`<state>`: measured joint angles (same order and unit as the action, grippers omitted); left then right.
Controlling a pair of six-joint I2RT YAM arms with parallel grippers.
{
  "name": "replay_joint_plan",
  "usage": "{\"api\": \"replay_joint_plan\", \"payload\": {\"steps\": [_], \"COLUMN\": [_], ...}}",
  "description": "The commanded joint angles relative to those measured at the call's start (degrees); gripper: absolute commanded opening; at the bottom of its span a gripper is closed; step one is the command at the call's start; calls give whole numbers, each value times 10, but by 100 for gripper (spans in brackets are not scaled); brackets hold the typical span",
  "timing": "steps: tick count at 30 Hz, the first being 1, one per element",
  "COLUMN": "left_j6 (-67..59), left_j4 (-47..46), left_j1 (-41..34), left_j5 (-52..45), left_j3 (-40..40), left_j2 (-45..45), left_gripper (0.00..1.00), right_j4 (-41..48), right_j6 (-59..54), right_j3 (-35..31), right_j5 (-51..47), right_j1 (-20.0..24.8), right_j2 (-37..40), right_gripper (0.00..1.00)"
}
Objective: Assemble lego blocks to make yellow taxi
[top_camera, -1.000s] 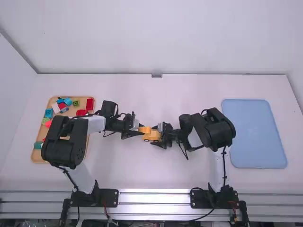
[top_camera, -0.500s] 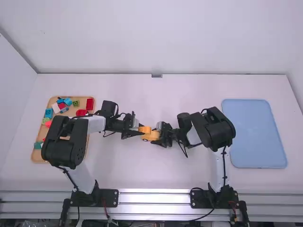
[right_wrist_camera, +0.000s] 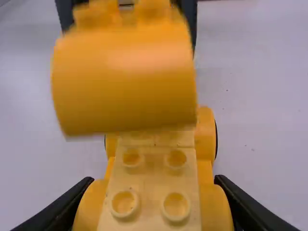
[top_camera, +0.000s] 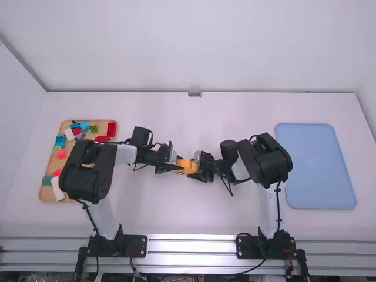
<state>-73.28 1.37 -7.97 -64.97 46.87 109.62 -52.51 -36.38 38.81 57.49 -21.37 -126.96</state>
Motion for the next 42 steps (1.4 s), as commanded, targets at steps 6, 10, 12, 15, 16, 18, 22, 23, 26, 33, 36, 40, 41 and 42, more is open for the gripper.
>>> {"api": "replay_joint_plan", "payload": {"steps": [6,10,12,15,16,18,22,23,26,33,36,40,41,42], "left_j6": [22,45,45,45,45,45,45,45,45,45,59,64,64,64], "left_j4": [35,40,38,35,34,34,30,28,28,20,22,16,15,15], "left_j1": [-5,-7,-8,-5,-5,-9,-4,-5,-6,-8,-6,-18,-21,-28], "left_j5": [-24,1,1,-5,-6,-4,-9,-12,-4,10,52,63,71,88], "left_j3": [-4,-4,-4,-4,-4,-4,-4,-4,-4,-4,-4,-4,-4,-4], "left_j2": [30,30,30,30,30,30,30,30,30,30,30,30,30,30], "left_gripper": [26,28,29,29,29,29,30,30,30,28,28,29,29,29], "right_j4": [3,5,5,9,14,20,51,66,110,140,138,138,138,138], "right_j6": [1,1,2,1,1,0,-17,-17,-52,-66,-74,-70,-70,-70], "right_j3": [-6,-6,-6,-6,-6,-5,6,13,28,40,39,40,40,40], "right_j5": [0,-1,-1,-1,-1,0,6,9,19,10,10,10,10,11], "right_j1": [-1,-8,-9,-7,-7,-7,-6,-3,0,0,0,0,0,0], "right_j2": [-4,-4,-4,-4,-4,-3,-3,-3,-3,-3,-3,-3,-3,-3], "right_gripper": [54,54,54,56,57,57,55,55,53,52,52,52,52,53]}}
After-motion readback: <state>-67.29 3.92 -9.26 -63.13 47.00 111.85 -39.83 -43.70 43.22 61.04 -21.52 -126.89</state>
